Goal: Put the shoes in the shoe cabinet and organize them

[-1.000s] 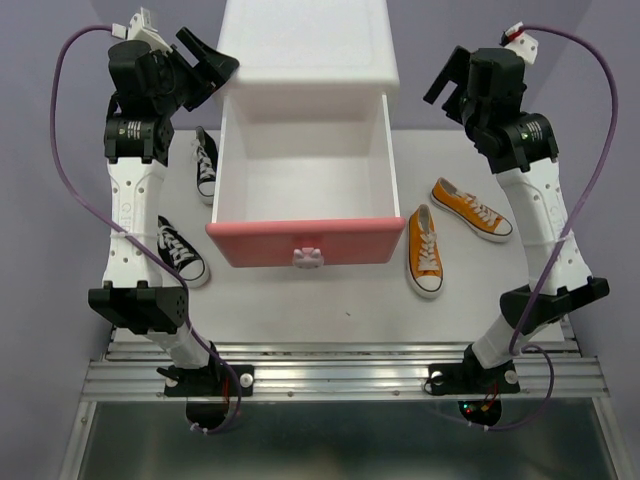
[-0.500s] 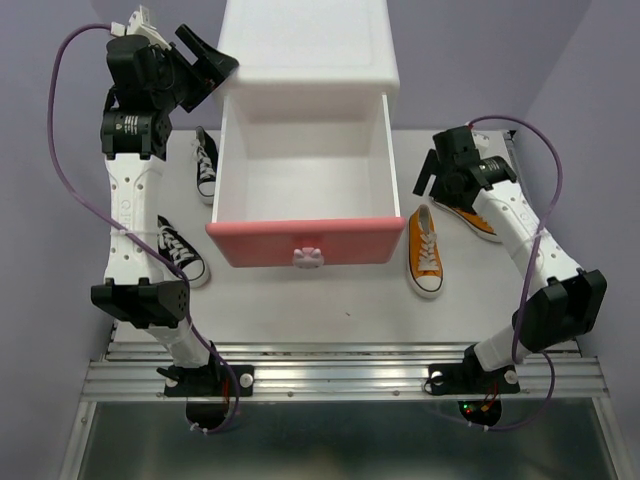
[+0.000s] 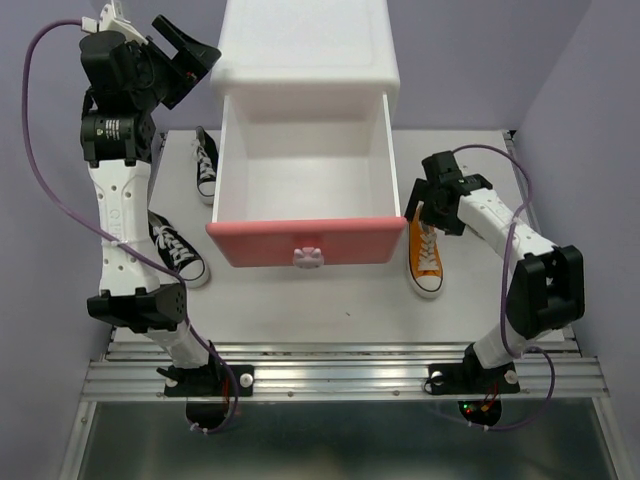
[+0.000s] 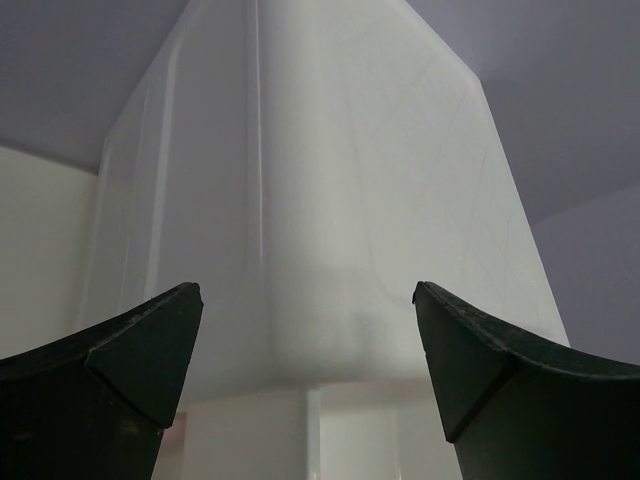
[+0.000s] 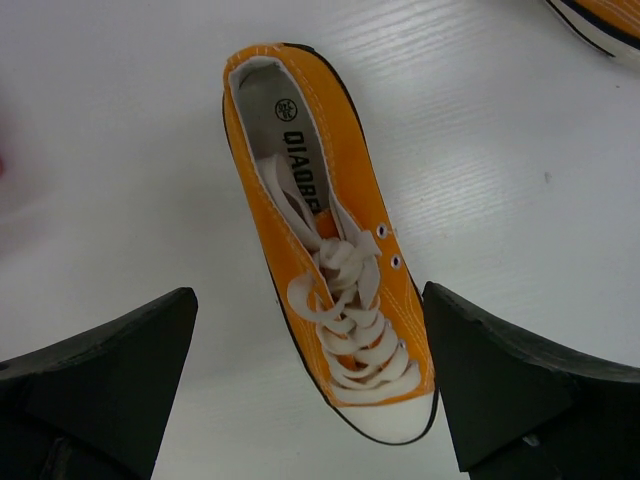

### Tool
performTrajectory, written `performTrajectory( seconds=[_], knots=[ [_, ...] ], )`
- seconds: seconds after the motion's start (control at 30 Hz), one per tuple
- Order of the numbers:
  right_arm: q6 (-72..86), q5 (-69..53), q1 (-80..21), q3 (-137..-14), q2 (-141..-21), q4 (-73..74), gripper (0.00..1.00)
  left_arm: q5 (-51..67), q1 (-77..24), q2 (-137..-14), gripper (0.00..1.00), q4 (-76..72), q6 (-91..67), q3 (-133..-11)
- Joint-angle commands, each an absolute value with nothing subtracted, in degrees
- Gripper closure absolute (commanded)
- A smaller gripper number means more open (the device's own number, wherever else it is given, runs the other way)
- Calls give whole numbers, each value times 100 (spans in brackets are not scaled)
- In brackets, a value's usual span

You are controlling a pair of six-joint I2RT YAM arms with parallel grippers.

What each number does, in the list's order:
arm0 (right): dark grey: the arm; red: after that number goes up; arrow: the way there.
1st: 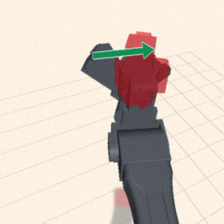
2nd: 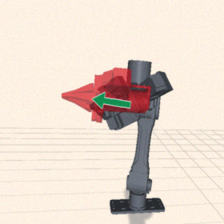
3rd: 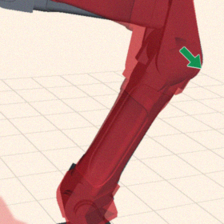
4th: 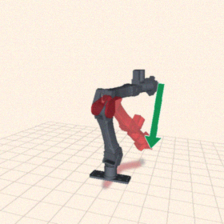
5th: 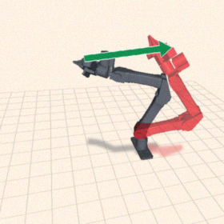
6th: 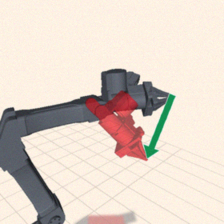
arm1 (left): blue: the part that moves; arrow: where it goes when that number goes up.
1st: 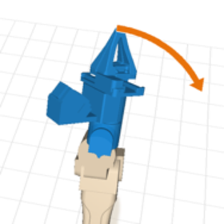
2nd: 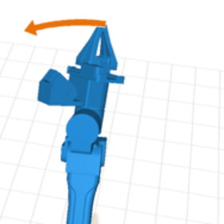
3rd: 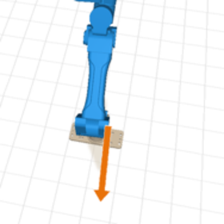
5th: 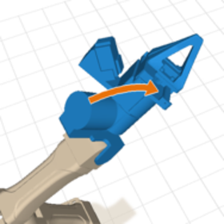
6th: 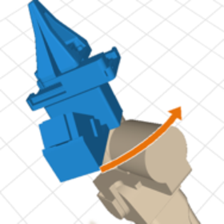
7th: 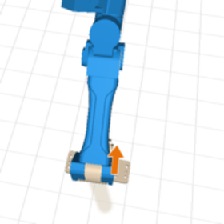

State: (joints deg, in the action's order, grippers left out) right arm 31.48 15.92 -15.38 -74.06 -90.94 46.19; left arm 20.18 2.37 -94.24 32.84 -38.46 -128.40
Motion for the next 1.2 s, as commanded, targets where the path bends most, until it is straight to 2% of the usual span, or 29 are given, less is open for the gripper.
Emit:
performTrajectory(
  seconds=[0.0,0.2,0.43,0.6,0.93,1.03,1.13,1.17],
  knots=[
    [2980,1337,-1477,-7400,-9456,3982,0,2144,395,-8799,1,3085,-3666,-12965],
    [2997,1336,-1424,-7287,-9887,3832,0,1960,843,-7999,1,3497,-3270,-12060],
    [3050,1195,-1310,-6777,-9818,3639,5,960,1475,-6603,1,3805,-3128,-9688],
    [2936,1169,-1310,-6469,-9475,3604,6,870,1723,-6145,1,3928,-3050,-8379],
    [2593,1318,-1310,-6767,-9457,3542,8,774,1732,-5818,1,4052,-2848,-7682],
    [2549,1275,-1310,-6847,-9553,3542,17,774,1731,-5836,1,4096,-2848,-7655],
    [2540,1213,-1310,-6785,-9606,3551,36,765,1731,-5853,1,4069,-2857,-7673],
    [2540,1195,-1310,-6759,-9606,3542,49,765,1731,-5862,1,4069,-2856,-7673]
  ],
)
